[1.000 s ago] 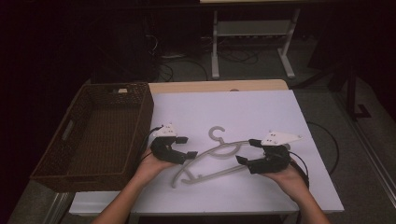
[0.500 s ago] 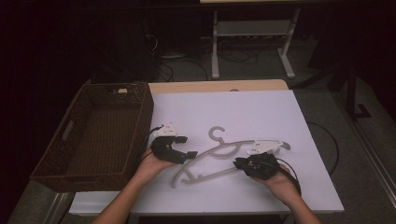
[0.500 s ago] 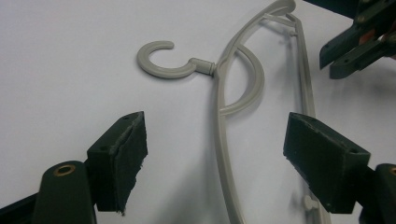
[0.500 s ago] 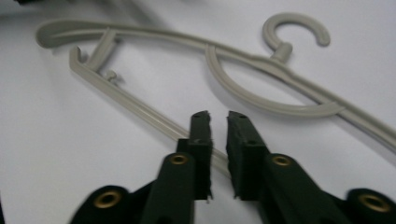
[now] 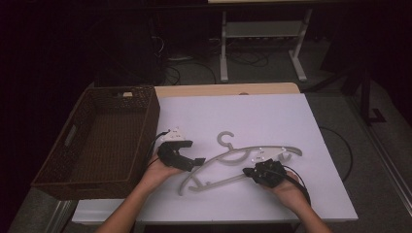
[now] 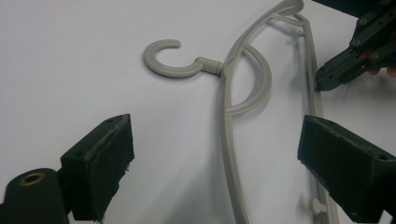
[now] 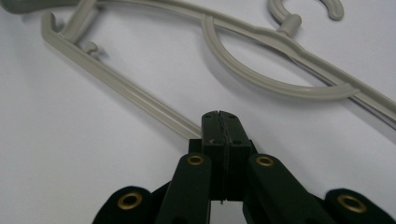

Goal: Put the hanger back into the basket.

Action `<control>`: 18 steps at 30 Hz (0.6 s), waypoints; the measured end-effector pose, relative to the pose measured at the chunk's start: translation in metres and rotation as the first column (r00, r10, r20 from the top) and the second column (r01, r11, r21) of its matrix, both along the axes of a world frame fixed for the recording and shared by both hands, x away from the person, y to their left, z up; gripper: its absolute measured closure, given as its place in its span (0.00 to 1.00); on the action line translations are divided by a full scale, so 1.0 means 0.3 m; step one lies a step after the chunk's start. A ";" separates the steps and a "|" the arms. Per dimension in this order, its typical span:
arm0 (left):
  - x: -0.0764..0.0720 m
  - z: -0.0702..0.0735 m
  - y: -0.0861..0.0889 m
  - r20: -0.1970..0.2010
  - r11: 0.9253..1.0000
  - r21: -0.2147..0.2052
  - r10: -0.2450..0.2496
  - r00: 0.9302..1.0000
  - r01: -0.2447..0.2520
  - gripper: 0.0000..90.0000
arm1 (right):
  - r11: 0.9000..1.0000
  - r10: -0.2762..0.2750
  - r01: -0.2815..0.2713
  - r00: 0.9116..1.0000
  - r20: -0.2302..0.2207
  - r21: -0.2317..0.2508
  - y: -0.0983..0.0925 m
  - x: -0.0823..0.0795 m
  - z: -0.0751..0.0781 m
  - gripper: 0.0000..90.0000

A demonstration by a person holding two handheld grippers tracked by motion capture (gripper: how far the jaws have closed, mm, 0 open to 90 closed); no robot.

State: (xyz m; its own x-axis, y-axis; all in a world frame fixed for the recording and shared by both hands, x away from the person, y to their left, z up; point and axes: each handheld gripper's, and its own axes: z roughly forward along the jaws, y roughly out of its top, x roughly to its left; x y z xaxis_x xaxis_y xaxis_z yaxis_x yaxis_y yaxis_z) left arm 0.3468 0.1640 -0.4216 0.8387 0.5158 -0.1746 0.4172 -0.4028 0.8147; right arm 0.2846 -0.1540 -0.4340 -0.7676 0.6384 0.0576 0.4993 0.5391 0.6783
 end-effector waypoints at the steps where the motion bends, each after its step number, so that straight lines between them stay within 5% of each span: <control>1: 0.000 0.000 0.000 0.002 1.000 0.000 0.002 1.000 -0.002 0.09 | 1.000 0.002 -0.002 1.000 0.001 -0.002 -0.001 0.002 -0.003 0.99; 18: 0.008 0.011 -0.010 0.011 1.000 0.013 0.010 1.000 -0.011 0.02 | 0.999 0.002 -0.003 1.000 -0.008 -0.052 0.015 -0.001 -0.022 1.00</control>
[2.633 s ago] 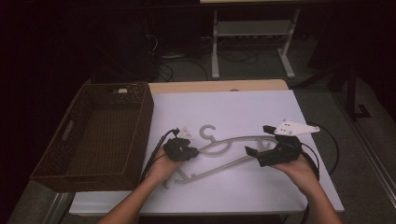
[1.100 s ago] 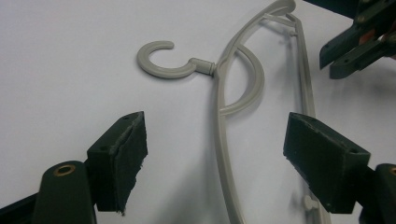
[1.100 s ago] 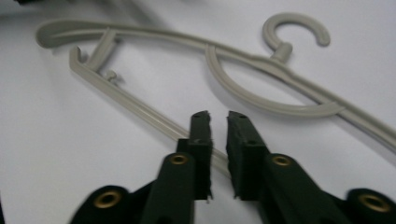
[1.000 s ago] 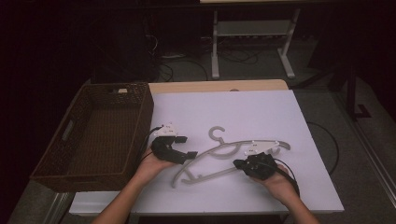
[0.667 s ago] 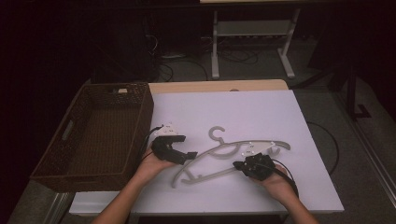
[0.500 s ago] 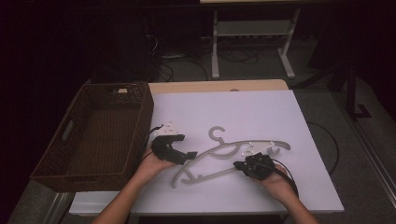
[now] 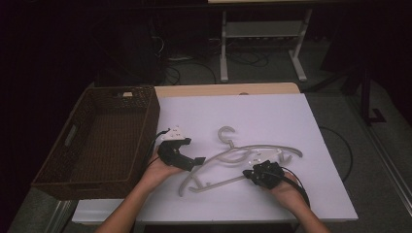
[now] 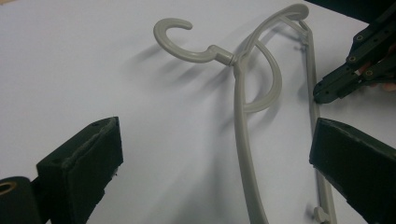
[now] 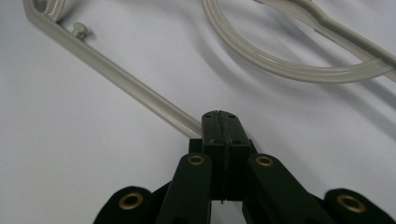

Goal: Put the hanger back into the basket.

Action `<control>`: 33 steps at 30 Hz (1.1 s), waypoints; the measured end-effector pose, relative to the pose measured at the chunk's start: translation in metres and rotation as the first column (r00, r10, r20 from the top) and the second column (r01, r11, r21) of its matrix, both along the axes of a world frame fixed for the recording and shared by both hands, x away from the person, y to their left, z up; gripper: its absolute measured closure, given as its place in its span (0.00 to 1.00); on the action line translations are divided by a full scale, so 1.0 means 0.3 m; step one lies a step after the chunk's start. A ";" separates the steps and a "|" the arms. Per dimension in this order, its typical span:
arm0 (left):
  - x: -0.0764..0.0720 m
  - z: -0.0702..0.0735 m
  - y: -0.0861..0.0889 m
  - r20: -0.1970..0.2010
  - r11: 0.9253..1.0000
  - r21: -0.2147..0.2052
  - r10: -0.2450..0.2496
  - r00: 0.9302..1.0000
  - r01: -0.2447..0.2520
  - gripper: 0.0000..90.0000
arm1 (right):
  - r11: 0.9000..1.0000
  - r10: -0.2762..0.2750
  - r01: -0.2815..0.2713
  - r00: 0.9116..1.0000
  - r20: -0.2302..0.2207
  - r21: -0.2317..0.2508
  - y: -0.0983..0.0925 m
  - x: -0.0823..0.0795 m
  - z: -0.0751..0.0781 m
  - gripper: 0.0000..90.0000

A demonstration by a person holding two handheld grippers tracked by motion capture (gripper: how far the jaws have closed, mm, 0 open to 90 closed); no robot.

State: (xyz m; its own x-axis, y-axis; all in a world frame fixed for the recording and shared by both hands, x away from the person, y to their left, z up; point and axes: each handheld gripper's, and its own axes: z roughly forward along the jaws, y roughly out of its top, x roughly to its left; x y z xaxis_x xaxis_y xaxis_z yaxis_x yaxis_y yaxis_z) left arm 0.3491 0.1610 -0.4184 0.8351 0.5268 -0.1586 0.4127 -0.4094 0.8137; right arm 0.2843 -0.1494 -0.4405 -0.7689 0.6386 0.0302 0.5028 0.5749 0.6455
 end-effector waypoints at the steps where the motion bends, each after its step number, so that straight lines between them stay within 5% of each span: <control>1: 0.002 0.000 -0.004 0.000 1.000 0.006 -0.001 1.000 0.001 0.02 | 1.000 -0.001 0.001 1.000 -0.002 0.000 0.000 0.000 0.000 1.00; 13: 0.034 -0.020 -0.121 -0.005 0.994 0.096 -0.049 0.999 0.049 0.10 | 1.000 0.000 0.000 1.000 -0.008 0.000 -0.001 0.002 0.001 1.00; 19: 0.043 -0.055 -0.167 -0.029 0.981 0.166 -0.092 0.995 0.095 0.22 | 1.000 0.000 0.000 1.000 -0.009 0.002 -0.003 0.004 0.000 1.00; 33: 0.038 -0.083 -0.220 -0.037 0.962 0.232 -0.136 0.990 0.141 0.56 | 1.000 -0.002 0.002 1.000 -0.013 0.006 -0.005 0.005 0.000 1.00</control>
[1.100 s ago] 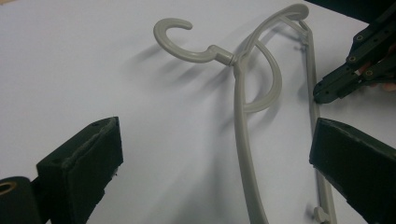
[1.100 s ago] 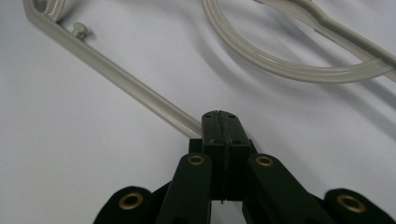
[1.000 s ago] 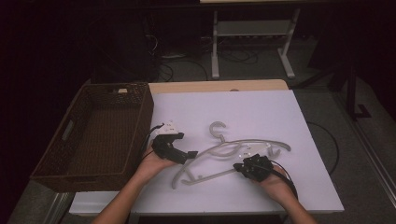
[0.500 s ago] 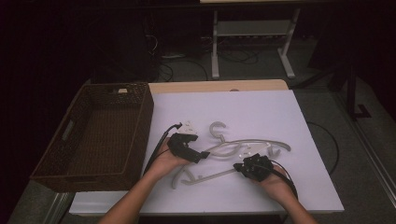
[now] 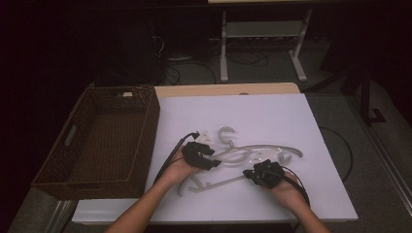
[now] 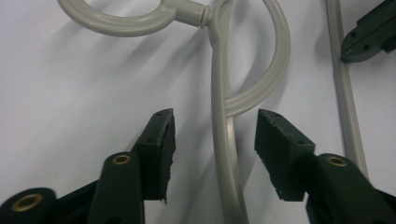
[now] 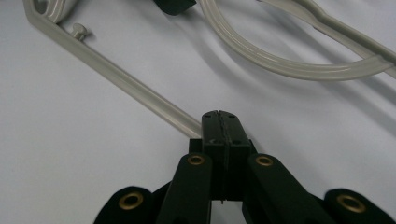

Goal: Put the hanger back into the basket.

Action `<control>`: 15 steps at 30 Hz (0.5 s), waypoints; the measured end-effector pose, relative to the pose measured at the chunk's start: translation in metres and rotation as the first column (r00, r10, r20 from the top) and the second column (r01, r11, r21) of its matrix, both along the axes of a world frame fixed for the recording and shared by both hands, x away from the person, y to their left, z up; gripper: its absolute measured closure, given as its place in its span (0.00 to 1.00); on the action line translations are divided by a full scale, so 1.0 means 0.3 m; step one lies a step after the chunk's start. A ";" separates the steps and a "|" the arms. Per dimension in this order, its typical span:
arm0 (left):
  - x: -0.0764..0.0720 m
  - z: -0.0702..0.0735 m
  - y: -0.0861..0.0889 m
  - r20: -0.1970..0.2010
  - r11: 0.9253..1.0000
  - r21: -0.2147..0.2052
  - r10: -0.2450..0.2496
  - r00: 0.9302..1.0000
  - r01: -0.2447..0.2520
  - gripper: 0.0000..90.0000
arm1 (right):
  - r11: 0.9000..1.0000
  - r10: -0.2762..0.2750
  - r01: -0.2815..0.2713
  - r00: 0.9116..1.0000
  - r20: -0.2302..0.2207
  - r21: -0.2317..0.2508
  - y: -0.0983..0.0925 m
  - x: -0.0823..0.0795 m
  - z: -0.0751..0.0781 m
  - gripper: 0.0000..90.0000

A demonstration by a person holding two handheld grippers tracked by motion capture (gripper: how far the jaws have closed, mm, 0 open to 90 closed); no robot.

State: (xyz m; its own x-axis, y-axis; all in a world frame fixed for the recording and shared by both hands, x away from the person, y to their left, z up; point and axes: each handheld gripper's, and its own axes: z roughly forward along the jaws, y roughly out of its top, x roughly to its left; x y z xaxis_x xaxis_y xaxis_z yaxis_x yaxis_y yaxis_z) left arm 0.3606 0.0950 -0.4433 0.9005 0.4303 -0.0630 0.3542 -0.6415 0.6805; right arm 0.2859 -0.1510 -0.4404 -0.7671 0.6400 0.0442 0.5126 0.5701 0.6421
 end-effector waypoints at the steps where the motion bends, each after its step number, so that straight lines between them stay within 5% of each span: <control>1: 0.000 -0.002 -0.004 -0.001 1.000 0.002 0.005 1.000 -0.005 0.58 | 1.000 0.000 0.000 1.000 0.000 0.000 0.000 0.000 0.000 1.00; 15: -0.001 -0.001 -0.012 0.005 1.000 0.017 -0.021 1.000 0.021 0.80 | 1.000 0.002 -0.002 1.000 0.002 -0.001 -0.001 0.000 0.000 1.00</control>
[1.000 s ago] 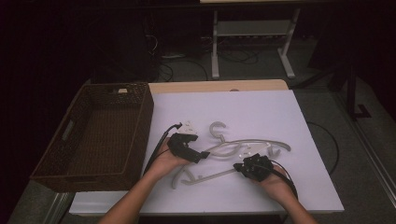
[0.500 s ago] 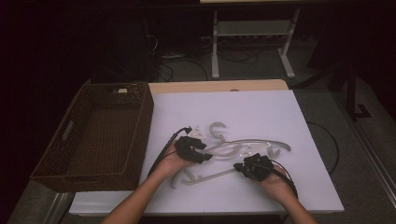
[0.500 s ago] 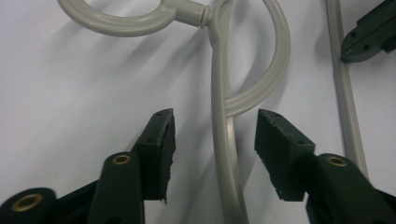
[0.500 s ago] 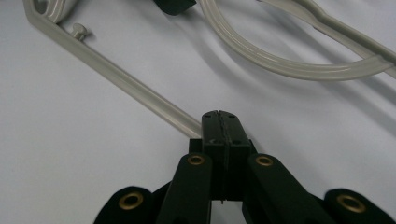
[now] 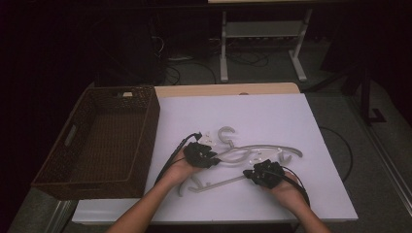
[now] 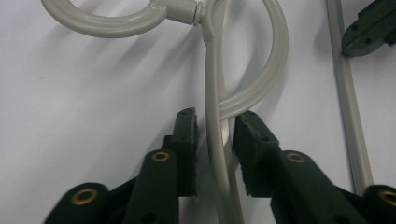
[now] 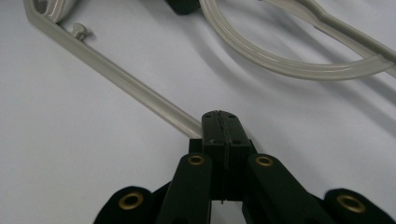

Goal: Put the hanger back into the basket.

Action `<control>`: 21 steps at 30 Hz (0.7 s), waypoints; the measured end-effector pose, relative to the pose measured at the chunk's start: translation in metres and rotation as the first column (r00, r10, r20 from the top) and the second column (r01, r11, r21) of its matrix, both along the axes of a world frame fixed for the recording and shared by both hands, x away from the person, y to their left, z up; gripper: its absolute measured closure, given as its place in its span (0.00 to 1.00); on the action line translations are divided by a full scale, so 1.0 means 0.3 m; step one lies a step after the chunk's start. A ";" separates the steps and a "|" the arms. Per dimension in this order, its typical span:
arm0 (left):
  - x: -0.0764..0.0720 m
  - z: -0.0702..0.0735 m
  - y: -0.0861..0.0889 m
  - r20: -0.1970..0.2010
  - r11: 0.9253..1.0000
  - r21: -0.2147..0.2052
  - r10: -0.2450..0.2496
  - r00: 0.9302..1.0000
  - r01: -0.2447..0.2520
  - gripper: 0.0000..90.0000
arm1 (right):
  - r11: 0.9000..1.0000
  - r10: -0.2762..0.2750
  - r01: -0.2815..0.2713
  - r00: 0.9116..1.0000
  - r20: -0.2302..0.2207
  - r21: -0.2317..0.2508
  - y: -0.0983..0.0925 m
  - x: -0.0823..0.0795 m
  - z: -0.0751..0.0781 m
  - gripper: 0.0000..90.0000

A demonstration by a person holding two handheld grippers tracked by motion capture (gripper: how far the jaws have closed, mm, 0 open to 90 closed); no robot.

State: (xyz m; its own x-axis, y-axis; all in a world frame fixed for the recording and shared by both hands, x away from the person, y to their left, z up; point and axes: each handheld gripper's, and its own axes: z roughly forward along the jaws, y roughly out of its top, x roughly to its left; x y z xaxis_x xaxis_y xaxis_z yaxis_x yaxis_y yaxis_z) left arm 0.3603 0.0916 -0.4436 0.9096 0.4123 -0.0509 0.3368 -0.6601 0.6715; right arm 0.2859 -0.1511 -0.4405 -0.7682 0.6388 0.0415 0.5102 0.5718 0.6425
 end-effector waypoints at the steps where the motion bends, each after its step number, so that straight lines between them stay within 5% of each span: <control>1: -0.001 0.000 0.000 0.001 1.000 0.000 -0.001 1.000 0.001 0.82 | 1.000 0.000 0.000 1.000 0.000 0.000 0.000 0.000 0.000 1.00; 21: 0.004 0.002 0.004 -0.055 0.999 -0.021 0.049 0.997 -0.051 0.90 | 1.000 0.007 -0.007 1.000 0.003 0.002 0.000 -0.002 0.002 1.00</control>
State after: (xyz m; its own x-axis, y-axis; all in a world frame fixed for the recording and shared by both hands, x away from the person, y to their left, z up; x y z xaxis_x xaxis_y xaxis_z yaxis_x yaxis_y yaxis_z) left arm 0.3615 0.0928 -0.4431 0.8835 0.4554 -0.1096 0.4056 -0.6268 0.6653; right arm 0.2853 -0.1511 -0.4399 -0.7727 0.6335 0.0406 0.5044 0.5739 0.6451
